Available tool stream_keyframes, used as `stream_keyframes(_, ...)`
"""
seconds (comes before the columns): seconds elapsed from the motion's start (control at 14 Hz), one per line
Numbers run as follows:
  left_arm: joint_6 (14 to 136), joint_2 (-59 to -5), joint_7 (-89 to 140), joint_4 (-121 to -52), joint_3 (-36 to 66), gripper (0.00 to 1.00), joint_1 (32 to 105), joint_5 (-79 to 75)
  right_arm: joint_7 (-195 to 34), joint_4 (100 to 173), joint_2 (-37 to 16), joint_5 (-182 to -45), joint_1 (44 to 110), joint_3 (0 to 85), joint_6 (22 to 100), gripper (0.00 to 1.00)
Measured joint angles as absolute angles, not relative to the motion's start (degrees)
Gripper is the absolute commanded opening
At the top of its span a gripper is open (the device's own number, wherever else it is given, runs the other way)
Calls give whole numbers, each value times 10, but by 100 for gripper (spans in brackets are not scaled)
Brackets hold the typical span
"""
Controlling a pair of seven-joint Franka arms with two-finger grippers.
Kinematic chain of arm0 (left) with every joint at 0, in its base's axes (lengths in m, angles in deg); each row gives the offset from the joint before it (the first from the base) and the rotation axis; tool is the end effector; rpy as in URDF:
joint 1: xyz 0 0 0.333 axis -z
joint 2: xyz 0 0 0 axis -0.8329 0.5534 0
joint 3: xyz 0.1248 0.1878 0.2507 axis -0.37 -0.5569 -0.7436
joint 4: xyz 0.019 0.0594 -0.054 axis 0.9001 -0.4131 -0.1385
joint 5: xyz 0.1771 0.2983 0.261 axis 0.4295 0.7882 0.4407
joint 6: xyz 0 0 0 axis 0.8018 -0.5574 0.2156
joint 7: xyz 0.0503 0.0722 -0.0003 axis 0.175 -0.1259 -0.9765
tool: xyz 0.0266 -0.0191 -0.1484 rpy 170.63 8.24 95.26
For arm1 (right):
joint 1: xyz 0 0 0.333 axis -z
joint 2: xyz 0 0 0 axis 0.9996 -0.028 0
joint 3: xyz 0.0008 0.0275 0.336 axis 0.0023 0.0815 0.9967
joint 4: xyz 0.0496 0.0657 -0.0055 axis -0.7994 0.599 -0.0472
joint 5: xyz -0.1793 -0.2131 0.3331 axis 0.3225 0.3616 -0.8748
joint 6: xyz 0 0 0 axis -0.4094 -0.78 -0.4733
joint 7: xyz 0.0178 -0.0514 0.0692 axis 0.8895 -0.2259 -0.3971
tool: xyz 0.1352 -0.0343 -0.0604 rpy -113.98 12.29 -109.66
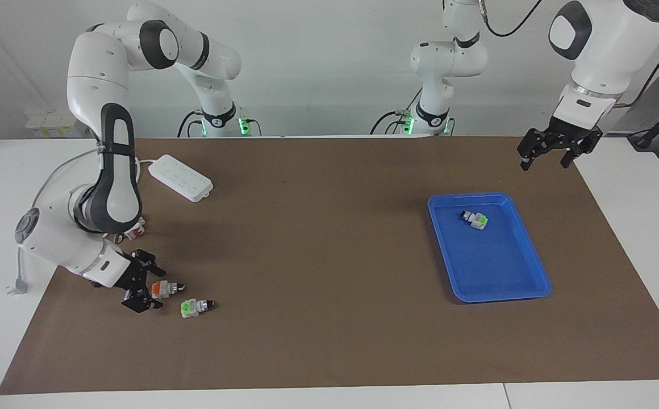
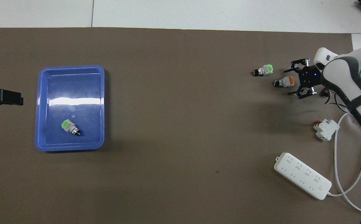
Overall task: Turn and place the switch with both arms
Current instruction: 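Close the right gripper on the orange-topped switch, then lift the switch with the right gripper while the left gripper reaches toward it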
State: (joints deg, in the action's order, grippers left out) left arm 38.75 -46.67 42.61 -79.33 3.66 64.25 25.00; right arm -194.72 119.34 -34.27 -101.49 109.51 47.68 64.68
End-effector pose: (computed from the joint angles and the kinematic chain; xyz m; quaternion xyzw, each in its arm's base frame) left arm 0.5883 0.0120 0.5623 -0.9989 0.0153 -0.0417 0.0141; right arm 0.7439 -0.1080 0.2205 -0.6225 -0.7559 -0.1680 0.1136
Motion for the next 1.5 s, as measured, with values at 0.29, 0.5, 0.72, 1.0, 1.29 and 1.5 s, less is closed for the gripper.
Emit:
stream_keyframes(0.29,387,-467,426,-793,37,100,642,250,-1941,1202,-336,-1017,1097,477,644,67)
stream_keyframes(0.5,387,-467,426,-793,37,100,642,250,-1934,1208,-335,-1018,1098,476,648,59)
stream_keyframes(0.72,387,-467,426,-793,37,100,642,250,-1933,1209,-333,-1022,1098,476,652,49)
stream_keyframes(1.0,387,-467,426,-793,37,100,642,250,-1932,1209,-331,-1024,1098,476,655,0)
stream_keyframes(1.29,387,-467,426,-793,37,100,642,250,-1928,1211,-327,-1028,1100,476,651,0)
stream_keyframes(1.5,387,-467,426,-793,37,100,642,250,-1927,1213,-327,-1061,1100,476,610,0)
